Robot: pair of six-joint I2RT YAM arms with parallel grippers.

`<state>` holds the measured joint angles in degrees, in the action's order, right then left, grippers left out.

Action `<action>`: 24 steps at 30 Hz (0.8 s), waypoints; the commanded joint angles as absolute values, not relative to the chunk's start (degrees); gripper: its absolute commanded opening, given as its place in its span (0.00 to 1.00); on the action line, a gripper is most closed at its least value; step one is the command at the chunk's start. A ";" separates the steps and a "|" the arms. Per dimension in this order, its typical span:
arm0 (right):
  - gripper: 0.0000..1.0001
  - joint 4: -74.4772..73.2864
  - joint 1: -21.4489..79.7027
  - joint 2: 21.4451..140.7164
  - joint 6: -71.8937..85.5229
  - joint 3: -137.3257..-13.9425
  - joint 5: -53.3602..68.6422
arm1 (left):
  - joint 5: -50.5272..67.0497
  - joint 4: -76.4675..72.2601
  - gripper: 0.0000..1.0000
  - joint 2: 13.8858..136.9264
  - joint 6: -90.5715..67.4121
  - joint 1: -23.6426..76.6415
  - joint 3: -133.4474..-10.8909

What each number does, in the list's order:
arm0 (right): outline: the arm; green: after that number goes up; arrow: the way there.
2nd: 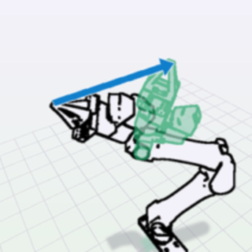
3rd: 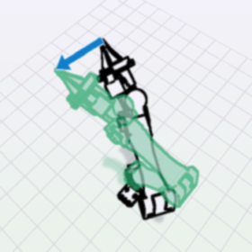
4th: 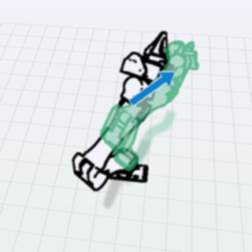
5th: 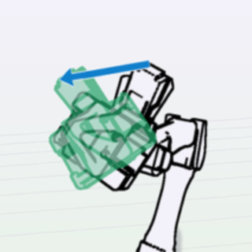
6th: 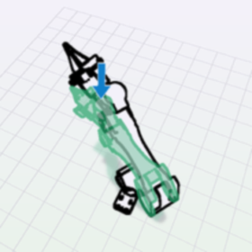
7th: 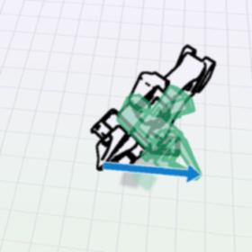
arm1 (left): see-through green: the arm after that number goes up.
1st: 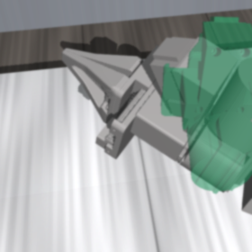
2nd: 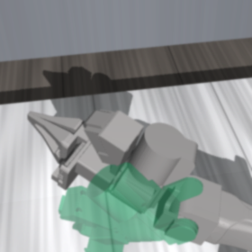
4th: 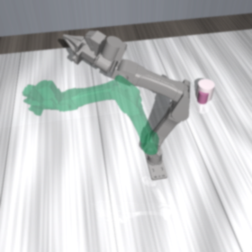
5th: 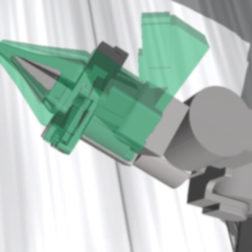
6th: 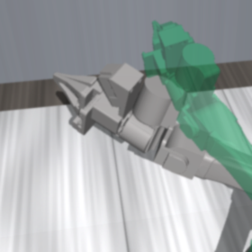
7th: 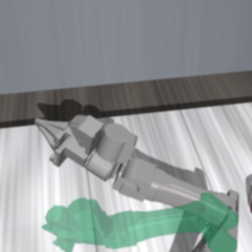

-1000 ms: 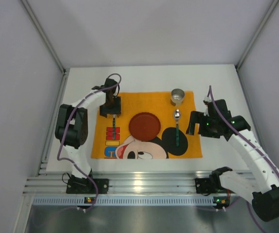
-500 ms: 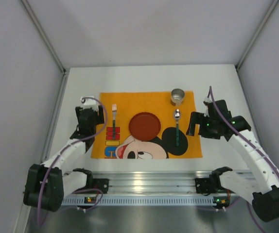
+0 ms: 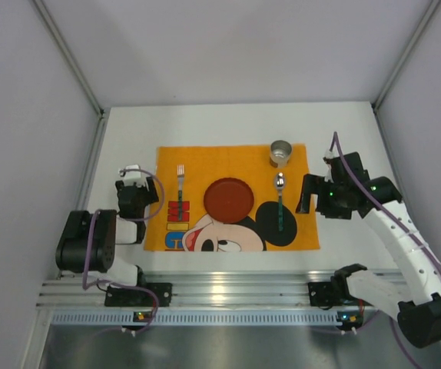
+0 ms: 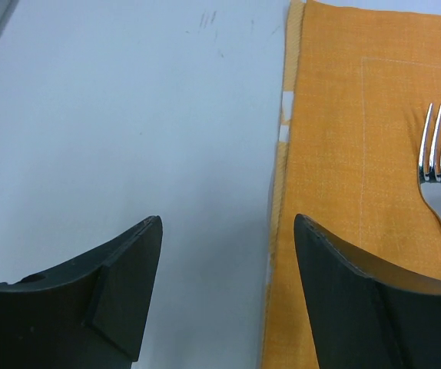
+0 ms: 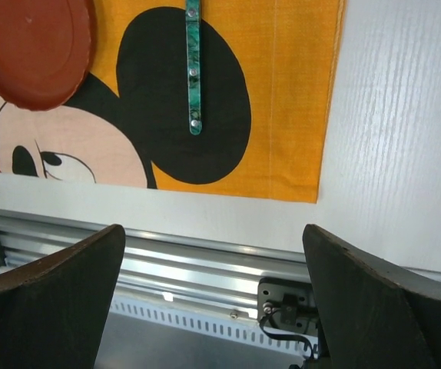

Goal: Set the dinner table for one person

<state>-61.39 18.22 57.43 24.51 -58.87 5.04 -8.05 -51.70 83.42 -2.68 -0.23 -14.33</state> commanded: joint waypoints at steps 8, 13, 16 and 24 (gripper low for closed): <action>1.00 -58.46 18.72 59.57 25.40 -58.01 10.62 | -3.69 -63.21 0.99 90.01 -2.55 -0.18 -18.19; 1.00 -51.69 19.24 66.17 24.17 -62.56 13.80 | -3.60 -62.67 0.99 90.17 -2.55 -0.18 -18.19; 1.00 -48.17 20.56 70.04 22.77 -66.60 13.54 | -3.52 -62.58 0.99 90.17 -2.55 -0.18 -18.19; 1.00 -50.44 36.19 79.71 14.25 -79.79 6.51 | -3.60 -62.67 0.99 90.09 -2.55 -0.18 -18.19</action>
